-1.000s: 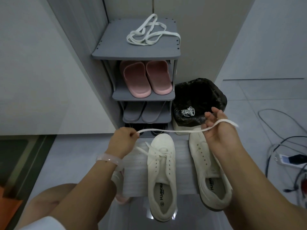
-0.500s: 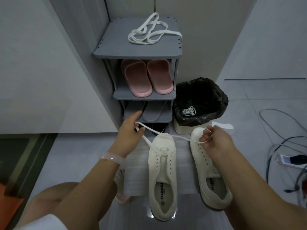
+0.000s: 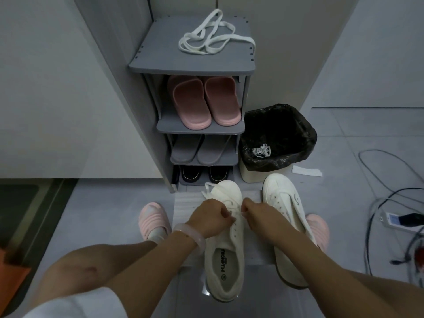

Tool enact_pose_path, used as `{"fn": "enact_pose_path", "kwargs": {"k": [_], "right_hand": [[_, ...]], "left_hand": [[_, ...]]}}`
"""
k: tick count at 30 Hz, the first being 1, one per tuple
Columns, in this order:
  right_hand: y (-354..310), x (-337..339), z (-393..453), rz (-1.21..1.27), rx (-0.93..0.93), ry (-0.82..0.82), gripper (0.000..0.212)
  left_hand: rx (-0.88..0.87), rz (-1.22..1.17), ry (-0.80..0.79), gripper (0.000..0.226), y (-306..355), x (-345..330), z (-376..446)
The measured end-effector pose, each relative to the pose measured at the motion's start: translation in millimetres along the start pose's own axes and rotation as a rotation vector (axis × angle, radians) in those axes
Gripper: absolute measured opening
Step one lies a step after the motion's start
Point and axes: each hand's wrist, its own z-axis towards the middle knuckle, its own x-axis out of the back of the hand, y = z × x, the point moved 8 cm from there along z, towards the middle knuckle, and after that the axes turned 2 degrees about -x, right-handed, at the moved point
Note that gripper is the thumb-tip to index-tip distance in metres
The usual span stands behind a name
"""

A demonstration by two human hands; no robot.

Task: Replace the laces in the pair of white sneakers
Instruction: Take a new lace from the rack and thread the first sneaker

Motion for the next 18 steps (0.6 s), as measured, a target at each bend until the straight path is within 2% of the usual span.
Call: {"fn": "enact_pose_path", "kwargs": {"k": [3, 7, 18], "right_hand": [[0, 5, 1, -0.081, 0.028, 0.038, 0.017], [-7, 5, 3, -0.137, 0.060, 0.056, 0.020], [-9, 9, 0, 0.078, 0.063, 0.148, 0.015]], "left_hand": [[-0.012, 0.010, -0.010, 0.015, 2, -1, 2], [-0.022, -0.022, -0.006, 0.018, 1, -1, 4], [-0.036, -0.042, -0.008, 0.020, 0, -1, 5]]}}
